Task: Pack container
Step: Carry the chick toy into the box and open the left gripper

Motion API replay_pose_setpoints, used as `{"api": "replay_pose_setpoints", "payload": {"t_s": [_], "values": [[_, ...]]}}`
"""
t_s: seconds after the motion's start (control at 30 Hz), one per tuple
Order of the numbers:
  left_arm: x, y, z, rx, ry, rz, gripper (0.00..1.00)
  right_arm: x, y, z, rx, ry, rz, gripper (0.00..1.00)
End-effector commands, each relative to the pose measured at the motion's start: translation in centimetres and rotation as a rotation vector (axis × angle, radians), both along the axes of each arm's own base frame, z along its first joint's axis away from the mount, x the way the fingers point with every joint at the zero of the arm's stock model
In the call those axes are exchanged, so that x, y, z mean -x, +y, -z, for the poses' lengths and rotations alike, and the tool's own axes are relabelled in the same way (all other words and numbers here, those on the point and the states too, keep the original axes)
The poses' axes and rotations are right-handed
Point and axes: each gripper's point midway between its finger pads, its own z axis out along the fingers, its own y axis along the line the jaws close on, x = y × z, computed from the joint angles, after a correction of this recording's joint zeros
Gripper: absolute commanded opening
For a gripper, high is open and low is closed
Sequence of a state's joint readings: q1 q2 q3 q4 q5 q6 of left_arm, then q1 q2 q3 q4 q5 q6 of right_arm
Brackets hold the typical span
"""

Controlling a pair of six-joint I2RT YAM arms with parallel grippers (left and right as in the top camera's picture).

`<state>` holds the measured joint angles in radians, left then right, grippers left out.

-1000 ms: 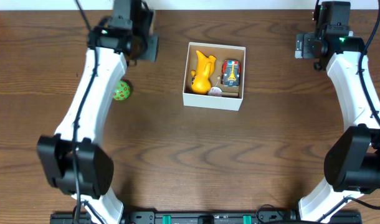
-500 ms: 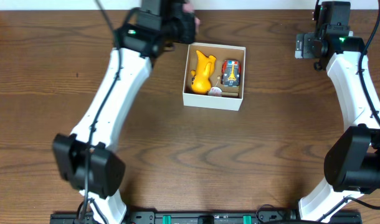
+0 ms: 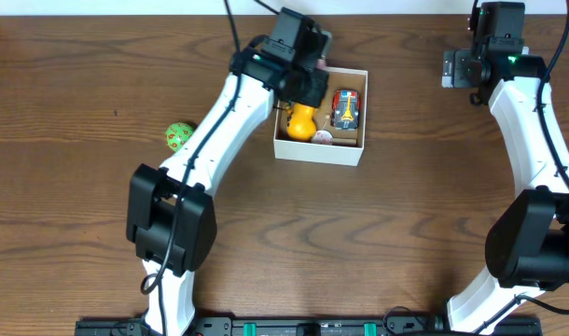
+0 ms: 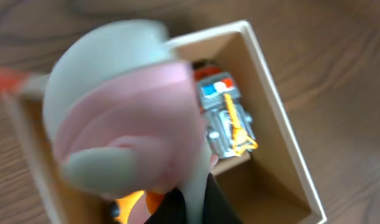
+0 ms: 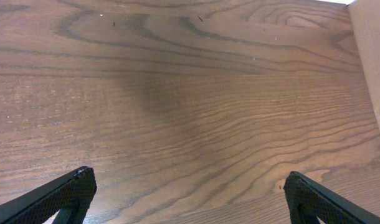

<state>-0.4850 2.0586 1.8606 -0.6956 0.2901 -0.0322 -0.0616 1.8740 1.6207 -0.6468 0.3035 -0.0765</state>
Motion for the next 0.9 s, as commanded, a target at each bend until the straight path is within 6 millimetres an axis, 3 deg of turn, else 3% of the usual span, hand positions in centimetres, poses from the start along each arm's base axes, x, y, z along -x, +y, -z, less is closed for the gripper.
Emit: {"api": "replay_pose_setpoints", "payload": {"t_s": [0.0,0.3,0.87], "values": [[0.1,-0.6,-1.7,0.008,-0.049,0.051,0.06,-0.2,-0.2,-0.5,-0.004,-0.017,0.014,0.99],[1.2,-0.5,-0.5,0.007,0.006,0.064,0.06,-0.2,-0.2,-0.5,-0.004,-0.017,0.014,0.99],[0.7,-0.8,8.4,-0.083,0.113,0.124,0.06,-0.2,-0.2,-0.5,-0.004,-0.017,0.014,0.99]]}}
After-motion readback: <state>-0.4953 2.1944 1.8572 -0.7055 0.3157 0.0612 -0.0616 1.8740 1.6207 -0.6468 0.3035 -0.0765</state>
